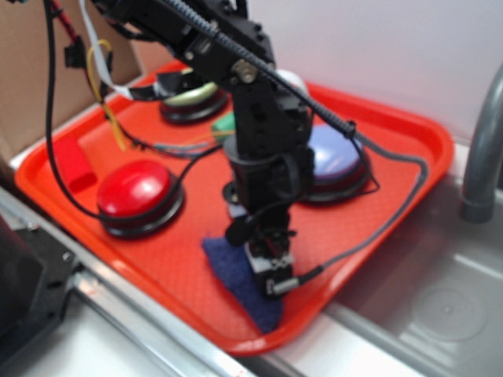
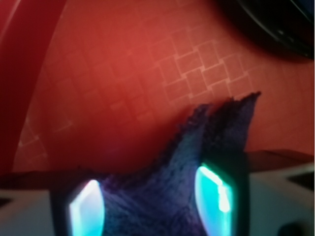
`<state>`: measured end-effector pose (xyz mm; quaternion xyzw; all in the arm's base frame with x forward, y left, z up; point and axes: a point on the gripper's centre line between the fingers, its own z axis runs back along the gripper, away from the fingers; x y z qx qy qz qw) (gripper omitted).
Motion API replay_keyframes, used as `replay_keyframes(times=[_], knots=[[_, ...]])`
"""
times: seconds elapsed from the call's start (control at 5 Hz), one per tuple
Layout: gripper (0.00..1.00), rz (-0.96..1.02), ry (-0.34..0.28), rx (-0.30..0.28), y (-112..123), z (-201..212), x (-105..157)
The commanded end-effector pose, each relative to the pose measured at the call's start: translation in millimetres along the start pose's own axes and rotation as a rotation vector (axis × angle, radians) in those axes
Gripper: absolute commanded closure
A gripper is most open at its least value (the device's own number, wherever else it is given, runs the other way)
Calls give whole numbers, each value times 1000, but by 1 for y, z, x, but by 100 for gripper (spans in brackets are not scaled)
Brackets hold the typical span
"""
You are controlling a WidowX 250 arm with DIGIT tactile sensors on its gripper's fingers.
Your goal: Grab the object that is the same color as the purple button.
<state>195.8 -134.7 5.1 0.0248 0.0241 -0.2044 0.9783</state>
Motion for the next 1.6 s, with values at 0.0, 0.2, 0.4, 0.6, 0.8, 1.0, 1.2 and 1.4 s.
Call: replay_keyframes(times=[0.0, 0.2, 0.4, 0.6, 0.8, 1.0, 1.2, 1.4], knots=[[100, 45, -15, 5, 7, 4, 0], [100, 91, -26, -15, 14, 11, -2], [100, 129, -5, -17, 22, 26, -3], [100, 233, 4, -64, 44, 60, -8], [100, 323, -30, -90, 63, 95, -14], [100, 456, -130, -61, 85, 142, -28], [100, 637, -281, -86, 129, 188, -52], [100, 627, -270, -78, 134, 187, -49]])
